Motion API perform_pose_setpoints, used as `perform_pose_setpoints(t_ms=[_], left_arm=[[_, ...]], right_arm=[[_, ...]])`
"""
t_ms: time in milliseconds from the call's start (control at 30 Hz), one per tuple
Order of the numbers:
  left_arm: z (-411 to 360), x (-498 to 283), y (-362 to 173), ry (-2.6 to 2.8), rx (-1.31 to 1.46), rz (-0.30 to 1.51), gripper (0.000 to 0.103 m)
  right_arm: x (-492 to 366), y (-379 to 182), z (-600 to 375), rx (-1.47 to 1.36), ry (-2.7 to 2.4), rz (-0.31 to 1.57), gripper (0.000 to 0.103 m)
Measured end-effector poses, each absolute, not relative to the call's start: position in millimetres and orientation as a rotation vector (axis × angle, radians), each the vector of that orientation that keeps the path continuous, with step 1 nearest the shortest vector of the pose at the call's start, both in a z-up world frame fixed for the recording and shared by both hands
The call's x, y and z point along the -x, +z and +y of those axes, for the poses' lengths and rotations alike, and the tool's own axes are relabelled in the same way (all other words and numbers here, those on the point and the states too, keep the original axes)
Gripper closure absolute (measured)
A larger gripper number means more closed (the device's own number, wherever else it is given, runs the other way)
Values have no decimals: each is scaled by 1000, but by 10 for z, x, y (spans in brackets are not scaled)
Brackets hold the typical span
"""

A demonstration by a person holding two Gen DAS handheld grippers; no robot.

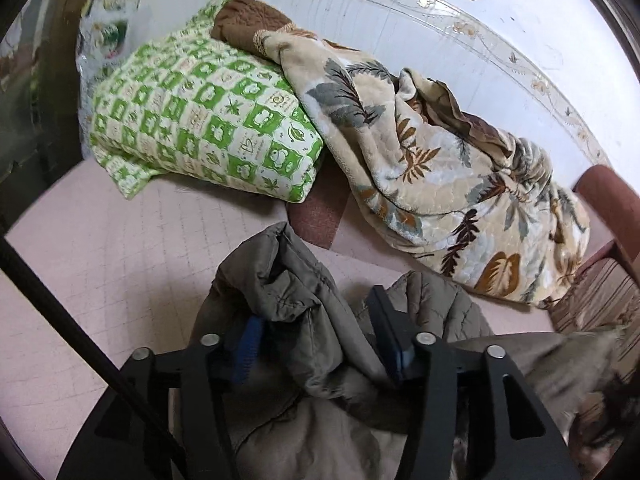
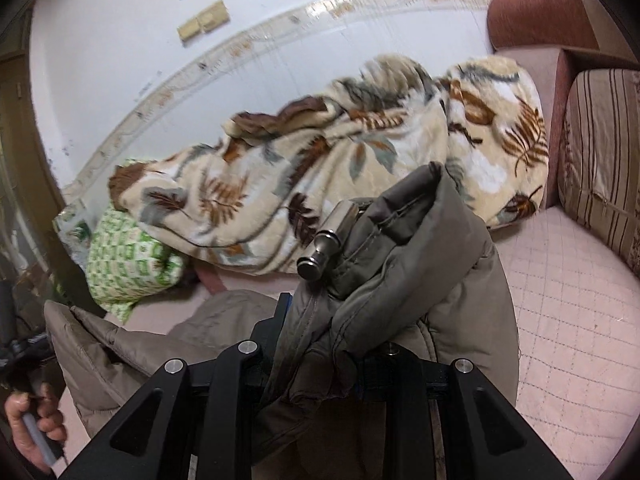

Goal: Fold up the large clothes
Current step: 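Lift the jacket hem with both grippers and fold it over the body, then open both grippers and press the folded jacket flat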

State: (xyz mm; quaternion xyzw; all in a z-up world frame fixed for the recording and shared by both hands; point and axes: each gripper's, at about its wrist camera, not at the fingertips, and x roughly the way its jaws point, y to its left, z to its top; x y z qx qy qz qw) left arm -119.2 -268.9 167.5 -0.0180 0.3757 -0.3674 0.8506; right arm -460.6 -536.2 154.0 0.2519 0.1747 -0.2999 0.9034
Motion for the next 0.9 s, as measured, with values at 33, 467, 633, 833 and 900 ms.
perform_pose_setpoints(t_ms=[33,467,633,833,900], left_arm=[[-2671,1139,1672,-789,57,804,47],[-2076,807,1860,-686,115,714,23],[-2089,1238,1869,-785,31,673,23],[-2349,2040,1756,-954,-87,636,23],[-2513,2280,1675,-991,-133,633,23]], right_arm=[[4557,1494,-5443,-540,-620,375,76],[4659,1227,-6064,-907,-493,406,38],[4967,1576,-5722,-790,-474,343,36],[5191,1638,-5138,-682,-505,342,34],[5199,1501,-4871,-657,-529,354,34]])
